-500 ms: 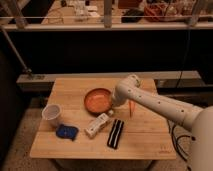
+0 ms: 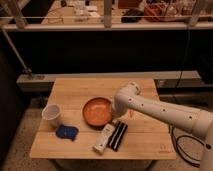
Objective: Drag the ceramic bowl in a circle
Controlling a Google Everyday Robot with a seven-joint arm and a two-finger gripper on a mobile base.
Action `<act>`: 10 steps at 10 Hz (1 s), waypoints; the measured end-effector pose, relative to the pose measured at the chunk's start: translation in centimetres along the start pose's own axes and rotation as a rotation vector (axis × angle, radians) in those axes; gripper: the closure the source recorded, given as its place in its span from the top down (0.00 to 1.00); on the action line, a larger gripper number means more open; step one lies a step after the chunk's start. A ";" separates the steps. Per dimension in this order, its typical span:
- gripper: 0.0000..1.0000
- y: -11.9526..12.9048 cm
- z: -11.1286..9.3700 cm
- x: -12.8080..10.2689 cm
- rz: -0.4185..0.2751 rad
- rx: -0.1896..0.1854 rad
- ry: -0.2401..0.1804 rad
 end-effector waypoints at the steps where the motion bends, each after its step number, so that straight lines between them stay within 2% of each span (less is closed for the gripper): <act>1: 0.07 -1.3 0.2 -1.0 -0.034 -0.002 -0.006; 3: 0.07 -4.2 0.8 -1.4 -0.090 0.005 -0.006; 4: 0.07 -5.5 1.1 -0.7 -0.112 0.016 0.000; 7: 0.07 -9.1 2.0 3.9 -0.141 0.053 0.035; 10: 0.07 -10.9 2.8 8.8 -0.129 0.079 0.060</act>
